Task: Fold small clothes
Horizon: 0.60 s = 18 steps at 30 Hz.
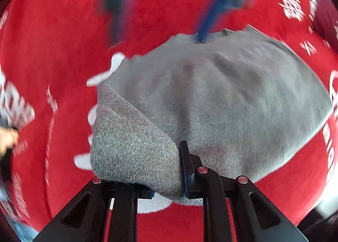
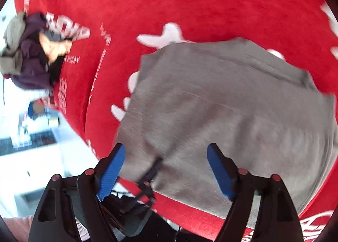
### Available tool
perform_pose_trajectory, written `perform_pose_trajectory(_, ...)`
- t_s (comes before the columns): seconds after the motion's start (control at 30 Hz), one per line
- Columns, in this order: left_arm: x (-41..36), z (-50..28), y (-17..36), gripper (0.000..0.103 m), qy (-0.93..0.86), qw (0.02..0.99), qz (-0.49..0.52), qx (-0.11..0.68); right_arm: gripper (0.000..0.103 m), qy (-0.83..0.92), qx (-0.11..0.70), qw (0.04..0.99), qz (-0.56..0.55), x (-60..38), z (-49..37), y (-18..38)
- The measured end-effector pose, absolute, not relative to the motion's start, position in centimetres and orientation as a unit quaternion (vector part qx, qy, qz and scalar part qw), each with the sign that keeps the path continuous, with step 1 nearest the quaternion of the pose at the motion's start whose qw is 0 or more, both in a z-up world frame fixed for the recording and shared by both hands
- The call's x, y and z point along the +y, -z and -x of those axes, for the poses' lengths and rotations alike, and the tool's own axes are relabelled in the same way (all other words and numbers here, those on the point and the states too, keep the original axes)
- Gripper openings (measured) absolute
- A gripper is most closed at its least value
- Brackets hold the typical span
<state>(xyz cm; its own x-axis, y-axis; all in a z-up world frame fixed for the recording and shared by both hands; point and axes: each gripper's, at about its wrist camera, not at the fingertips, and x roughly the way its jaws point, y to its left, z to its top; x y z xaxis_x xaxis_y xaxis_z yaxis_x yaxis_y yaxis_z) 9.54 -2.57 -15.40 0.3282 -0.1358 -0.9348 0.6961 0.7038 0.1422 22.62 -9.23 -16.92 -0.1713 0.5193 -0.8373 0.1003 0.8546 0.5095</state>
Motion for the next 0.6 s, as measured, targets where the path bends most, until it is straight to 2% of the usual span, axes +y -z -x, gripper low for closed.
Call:
perform_pose_trajectory(0.23, -2.5, -8.6, 15.3, 0.019, 0.288, 0.77, -0.31, 0.478, 0.084, -0.212, 0.793, 0.561, -0.109, -1.2, -28.0, 19.4)
perform_pose_trajectory(0.4, -2.3, -8.3, 15.5, 0.019, 0.294, 0.773, -0.32, 0.463, 0.084, -0.218, 0.831, 0.511, -0.012, 3.8, -28.5, 22.5)
perform_pose_trajectory(0.6, -2.2, -7.9, 15.7, 0.019, 0.305, 0.771, -0.34, 0.443, 0.084, -0.208, 0.844, 0.492, 0.051, 7.4, -28.5, 24.9)
